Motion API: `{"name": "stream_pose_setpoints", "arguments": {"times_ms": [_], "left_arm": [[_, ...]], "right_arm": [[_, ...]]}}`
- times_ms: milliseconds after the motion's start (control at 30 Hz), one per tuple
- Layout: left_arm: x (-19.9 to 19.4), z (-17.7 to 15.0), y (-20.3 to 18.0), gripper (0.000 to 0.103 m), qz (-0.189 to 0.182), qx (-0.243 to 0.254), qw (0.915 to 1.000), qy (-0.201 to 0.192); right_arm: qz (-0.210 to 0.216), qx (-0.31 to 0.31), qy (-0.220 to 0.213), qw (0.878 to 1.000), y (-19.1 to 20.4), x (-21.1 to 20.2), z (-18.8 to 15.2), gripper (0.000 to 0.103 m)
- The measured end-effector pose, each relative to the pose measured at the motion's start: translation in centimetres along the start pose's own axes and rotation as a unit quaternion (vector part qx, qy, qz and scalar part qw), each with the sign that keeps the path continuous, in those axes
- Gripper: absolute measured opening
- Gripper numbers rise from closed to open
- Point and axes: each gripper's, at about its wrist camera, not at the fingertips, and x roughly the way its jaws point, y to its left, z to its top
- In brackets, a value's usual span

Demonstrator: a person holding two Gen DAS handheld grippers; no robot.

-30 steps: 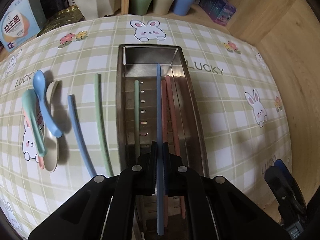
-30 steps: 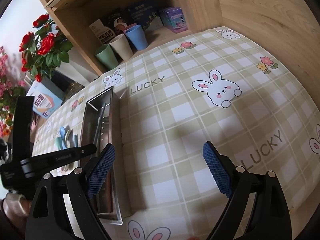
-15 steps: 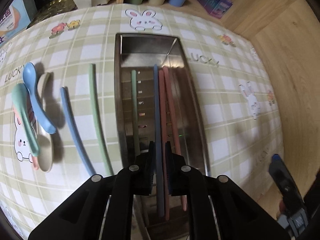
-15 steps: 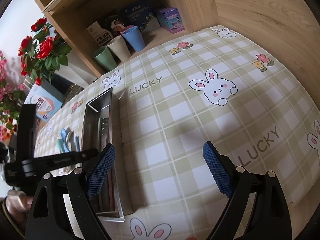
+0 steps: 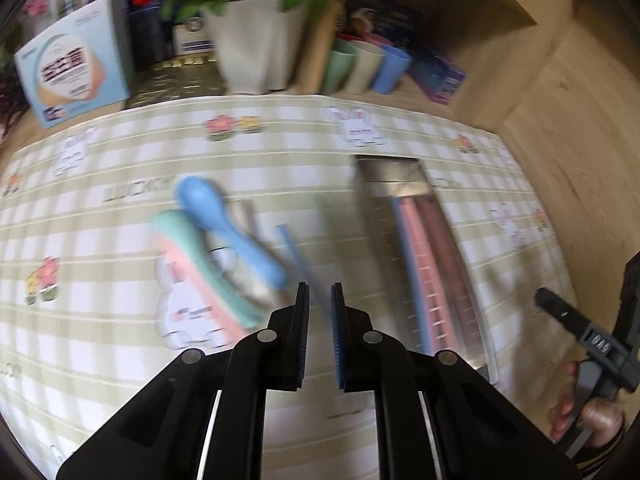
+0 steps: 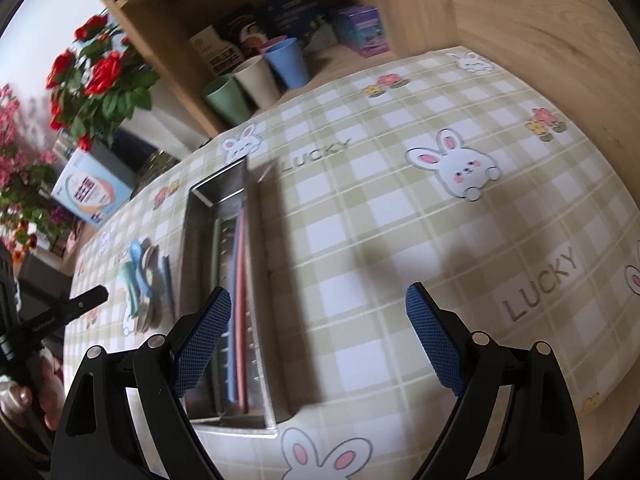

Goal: Organize utensils
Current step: 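Reach the right tool to a loose blue chopstick and close on it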

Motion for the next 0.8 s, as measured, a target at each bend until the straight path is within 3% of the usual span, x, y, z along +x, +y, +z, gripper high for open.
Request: {"name": "stream_pose_setpoints", "arguments": {"times_ms": [300,800], "left_arm": [[0.0,-1.5,6.7,0.011,0.027,-0.055,0.998,0.011],[2.0,-0.7,8.8,0.011,-0.006,-0.086,0.9959,0.027]], "right_arm": [[0.014,-0.03,0.009,0.999,3.1,0.5,-0.6,0.086],[0.003,-0.065,0.026,0.998,6.1,2.3,0.2,0.086]]}}
